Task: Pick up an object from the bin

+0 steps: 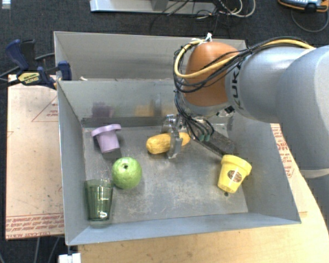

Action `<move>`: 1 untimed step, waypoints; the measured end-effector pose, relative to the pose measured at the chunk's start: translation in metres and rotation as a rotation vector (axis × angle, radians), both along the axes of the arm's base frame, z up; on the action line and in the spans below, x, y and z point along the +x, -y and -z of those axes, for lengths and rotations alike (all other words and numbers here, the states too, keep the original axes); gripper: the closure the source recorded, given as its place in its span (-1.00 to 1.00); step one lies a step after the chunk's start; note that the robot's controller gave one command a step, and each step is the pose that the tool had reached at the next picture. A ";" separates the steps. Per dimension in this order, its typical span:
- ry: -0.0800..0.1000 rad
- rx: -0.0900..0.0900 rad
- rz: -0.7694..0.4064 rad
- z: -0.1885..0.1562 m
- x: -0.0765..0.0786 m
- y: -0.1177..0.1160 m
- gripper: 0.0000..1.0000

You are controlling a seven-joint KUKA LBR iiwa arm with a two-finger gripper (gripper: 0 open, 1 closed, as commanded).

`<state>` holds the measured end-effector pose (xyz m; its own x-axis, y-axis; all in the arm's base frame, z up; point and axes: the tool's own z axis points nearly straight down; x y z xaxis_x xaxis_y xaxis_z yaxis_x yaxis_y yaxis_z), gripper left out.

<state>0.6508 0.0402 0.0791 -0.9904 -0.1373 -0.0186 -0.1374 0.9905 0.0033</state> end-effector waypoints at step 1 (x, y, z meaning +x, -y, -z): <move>0.004 0.001 0.003 -0.093 -0.010 0.010 1.00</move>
Offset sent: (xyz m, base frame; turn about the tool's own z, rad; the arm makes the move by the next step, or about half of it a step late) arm 0.0000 0.0000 0.0000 0.0000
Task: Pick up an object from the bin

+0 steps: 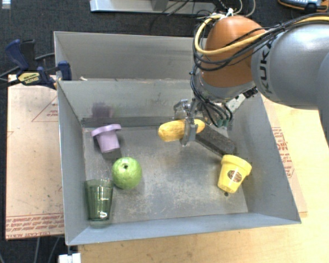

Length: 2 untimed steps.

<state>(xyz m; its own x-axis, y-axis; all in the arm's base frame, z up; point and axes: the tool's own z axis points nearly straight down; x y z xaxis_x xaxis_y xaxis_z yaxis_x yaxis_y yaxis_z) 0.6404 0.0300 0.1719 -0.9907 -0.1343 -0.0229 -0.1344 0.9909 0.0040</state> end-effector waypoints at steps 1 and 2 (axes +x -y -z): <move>0.000 0.000 0.000 0.000 0.000 0.000 1.00; -0.006 0.001 0.010 -0.045 0.000 -0.002 1.00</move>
Offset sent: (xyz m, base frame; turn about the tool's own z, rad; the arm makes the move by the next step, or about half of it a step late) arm 0.0022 0.0044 0.1103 0.0256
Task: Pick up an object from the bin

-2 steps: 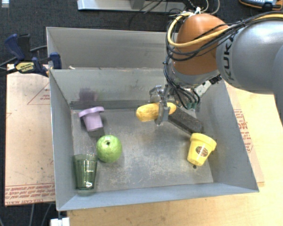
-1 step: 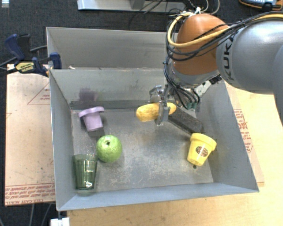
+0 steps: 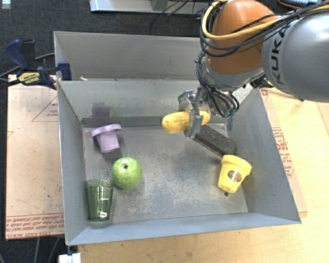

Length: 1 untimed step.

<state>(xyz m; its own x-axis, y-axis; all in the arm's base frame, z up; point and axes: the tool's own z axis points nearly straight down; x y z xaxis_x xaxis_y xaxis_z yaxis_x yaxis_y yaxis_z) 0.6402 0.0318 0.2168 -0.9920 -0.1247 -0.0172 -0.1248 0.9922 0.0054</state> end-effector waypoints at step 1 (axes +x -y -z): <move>0.004 0.000 0.001 -0.023 0.000 0.000 1.00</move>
Offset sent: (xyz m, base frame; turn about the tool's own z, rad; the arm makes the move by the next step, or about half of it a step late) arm 0.0135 0.0501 0.0017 0.0108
